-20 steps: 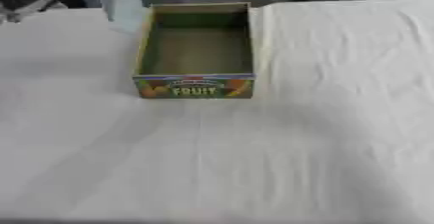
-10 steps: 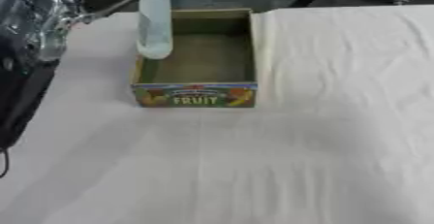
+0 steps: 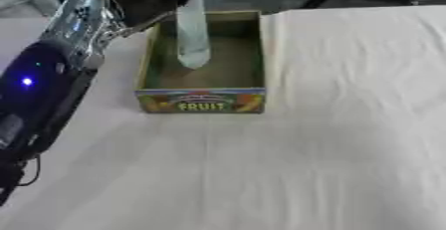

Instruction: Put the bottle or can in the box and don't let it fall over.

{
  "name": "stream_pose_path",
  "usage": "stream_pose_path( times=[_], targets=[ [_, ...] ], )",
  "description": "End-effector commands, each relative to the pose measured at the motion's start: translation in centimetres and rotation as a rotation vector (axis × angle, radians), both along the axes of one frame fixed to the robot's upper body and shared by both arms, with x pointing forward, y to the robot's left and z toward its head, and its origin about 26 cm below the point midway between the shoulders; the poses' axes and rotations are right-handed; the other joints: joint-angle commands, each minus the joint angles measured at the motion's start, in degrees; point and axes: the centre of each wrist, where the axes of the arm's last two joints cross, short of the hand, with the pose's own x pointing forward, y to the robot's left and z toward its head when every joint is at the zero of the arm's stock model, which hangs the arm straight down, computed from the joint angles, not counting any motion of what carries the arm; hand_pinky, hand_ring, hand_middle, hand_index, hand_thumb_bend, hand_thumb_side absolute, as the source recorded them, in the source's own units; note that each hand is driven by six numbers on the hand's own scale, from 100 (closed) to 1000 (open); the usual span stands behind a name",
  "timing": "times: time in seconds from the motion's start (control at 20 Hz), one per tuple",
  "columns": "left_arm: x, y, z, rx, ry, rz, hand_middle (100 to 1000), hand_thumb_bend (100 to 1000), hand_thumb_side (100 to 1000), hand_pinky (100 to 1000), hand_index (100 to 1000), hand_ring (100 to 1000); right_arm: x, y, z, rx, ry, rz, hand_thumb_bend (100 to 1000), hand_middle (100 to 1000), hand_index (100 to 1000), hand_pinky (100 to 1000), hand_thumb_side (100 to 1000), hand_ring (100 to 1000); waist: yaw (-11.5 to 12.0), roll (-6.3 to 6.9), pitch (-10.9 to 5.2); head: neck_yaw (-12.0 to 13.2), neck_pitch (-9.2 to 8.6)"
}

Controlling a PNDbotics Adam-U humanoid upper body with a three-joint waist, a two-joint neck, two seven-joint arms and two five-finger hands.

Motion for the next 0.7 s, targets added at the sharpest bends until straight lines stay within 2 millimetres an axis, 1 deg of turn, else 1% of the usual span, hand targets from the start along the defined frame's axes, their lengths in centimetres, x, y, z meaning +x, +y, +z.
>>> stream_pose_path(
  times=[0.05,0.25,0.7],
  targets=[
    [0.5,0.5,0.2,-0.016,-0.012,0.01,237,442,872,100,876,141,-0.4,0.1,1.3,-0.024,-0.039,0.008,100,1000,973,814,721,904,0.0,-0.28,-0.88,-0.14,-0.64],
    [1.3,0.9,-1.6,-0.016,0.038,0.031,222,443,874,100,879,100,-0.4,0.1,1.3,-0.021,-0.039,0.006,100,1000,973,814,719,905,0.29,-0.42,-0.93,-0.36,-0.53],
    [2.2,1.8,-5.0,-0.003,0.124,0.066,198,451,872,100,896,100,-0.5,-0.1,1.2,-0.018,-0.035,0.001,100,1000,974,815,719,905,1.24,-0.67,-1.13,-0.99,-0.19]
  ],
)
